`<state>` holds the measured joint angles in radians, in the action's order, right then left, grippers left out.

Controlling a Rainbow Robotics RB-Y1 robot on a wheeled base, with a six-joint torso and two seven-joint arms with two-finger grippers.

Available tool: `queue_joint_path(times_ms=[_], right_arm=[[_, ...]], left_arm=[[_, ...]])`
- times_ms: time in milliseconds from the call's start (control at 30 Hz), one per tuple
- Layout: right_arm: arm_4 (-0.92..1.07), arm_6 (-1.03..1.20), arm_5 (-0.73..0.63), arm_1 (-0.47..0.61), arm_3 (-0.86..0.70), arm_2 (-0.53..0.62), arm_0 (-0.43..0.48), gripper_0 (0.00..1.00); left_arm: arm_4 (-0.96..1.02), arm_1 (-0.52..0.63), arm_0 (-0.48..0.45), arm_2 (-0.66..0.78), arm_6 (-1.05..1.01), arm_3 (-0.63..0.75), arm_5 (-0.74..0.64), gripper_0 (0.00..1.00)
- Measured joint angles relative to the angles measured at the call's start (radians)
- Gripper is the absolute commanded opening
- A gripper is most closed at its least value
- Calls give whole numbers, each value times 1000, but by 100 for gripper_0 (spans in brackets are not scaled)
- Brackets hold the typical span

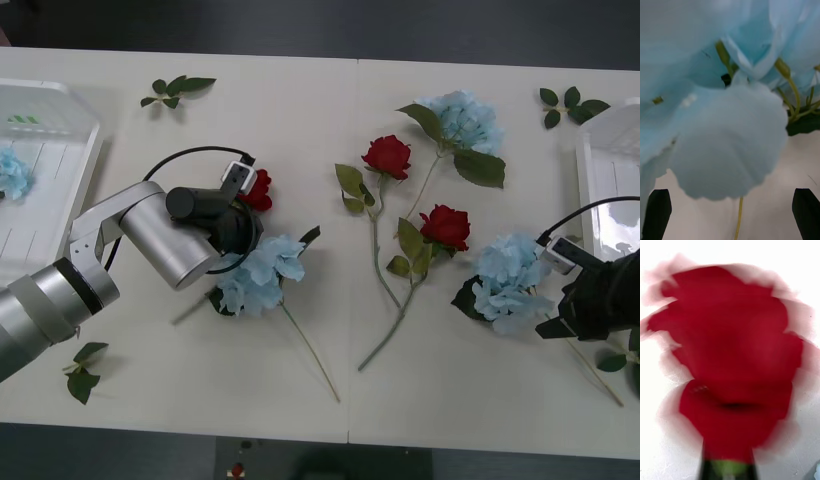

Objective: Put the red flowers into the right box and the blue flowers into the left box

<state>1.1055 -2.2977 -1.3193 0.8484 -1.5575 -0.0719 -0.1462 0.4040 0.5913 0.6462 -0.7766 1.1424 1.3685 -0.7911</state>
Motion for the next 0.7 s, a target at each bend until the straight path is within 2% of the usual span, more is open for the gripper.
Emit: queue_joint_path(times_ms=[367,533,700], right_arm=[[-19,-3,118,0,0,-69,33,94],[25,-3,91,0,0,-63,21,94],[96,-8,8,0,0,14,-27,94]], left_arm=[[0,0,2,0,0,-1,0,0],[0,31,3,0,0,30,-25,0],[65,151,28,2,0,178,-130,0]])
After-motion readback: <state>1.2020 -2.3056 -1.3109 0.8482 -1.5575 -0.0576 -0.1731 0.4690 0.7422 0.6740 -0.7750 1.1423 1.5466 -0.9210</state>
